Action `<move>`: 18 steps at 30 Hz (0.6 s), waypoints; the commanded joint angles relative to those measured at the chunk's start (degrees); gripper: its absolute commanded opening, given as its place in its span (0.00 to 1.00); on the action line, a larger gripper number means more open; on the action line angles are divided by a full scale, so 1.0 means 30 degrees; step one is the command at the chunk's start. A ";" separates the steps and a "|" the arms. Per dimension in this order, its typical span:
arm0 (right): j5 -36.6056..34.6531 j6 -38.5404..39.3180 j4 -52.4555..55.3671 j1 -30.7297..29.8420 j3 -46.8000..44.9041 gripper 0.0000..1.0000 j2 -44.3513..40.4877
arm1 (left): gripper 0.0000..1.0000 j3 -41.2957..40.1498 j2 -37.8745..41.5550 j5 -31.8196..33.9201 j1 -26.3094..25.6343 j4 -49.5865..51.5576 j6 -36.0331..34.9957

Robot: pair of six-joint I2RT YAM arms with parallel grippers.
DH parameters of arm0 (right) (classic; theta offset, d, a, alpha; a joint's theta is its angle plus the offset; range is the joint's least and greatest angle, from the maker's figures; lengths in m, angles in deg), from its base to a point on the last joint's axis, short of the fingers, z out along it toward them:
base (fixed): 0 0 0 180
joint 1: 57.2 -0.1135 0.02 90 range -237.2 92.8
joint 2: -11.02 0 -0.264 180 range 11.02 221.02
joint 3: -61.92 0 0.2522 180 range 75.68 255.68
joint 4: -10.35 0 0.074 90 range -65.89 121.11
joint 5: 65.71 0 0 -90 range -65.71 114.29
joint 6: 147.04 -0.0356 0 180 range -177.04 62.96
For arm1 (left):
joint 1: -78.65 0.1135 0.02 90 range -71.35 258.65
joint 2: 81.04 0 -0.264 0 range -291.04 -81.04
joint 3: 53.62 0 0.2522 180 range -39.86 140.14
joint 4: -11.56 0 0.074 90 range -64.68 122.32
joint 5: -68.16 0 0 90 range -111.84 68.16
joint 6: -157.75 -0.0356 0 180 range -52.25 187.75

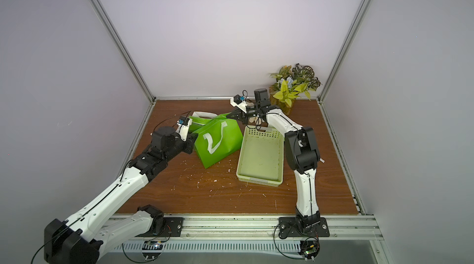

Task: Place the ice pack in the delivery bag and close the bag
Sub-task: Close the delivery bag at the center of the board.

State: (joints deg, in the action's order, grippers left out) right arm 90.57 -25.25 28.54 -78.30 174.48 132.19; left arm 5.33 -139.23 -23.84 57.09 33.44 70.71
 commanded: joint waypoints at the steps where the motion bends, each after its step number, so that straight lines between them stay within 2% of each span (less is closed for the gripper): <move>1: 0.0025 0.0559 0.0834 0.0110 0.0648 0.00 -0.0896 | 0.69 0.0484 0.0117 -0.2452 0.1872 -0.1354 -0.0247; 4: 0.0029 0.0667 0.0953 0.0123 0.0700 0.00 -0.0924 | 0.92 0.0606 0.0013 -0.3868 0.2366 -0.1629 -0.0834; 6: 0.0025 0.0764 0.1070 0.0122 0.0748 0.00 -0.0952 | 1.00 0.0784 -0.0261 -0.4775 0.2398 -0.1589 -0.1296; 9: 0.0051 0.0921 0.1199 0.0120 0.0829 0.00 -0.0951 | 0.99 0.0793 -0.0758 -0.6478 0.2433 -0.1767 -0.2283; 14: 0.0172 0.0916 0.1213 0.0092 0.0850 0.00 -0.0984 | 0.99 0.1563 -0.1835 -0.6358 0.2690 -0.1279 -0.3093; 18: 0.0256 0.0968 0.1218 0.0118 0.0818 0.00 -0.0937 | 0.99 0.1984 -0.2299 -0.6726 0.3786 -0.1452 -0.3159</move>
State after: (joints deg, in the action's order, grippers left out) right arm 90.74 -23.57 30.66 -78.28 175.03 132.19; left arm 9.51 -145.90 -41.68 65.85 29.73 62.87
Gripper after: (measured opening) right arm 0.050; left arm 0.986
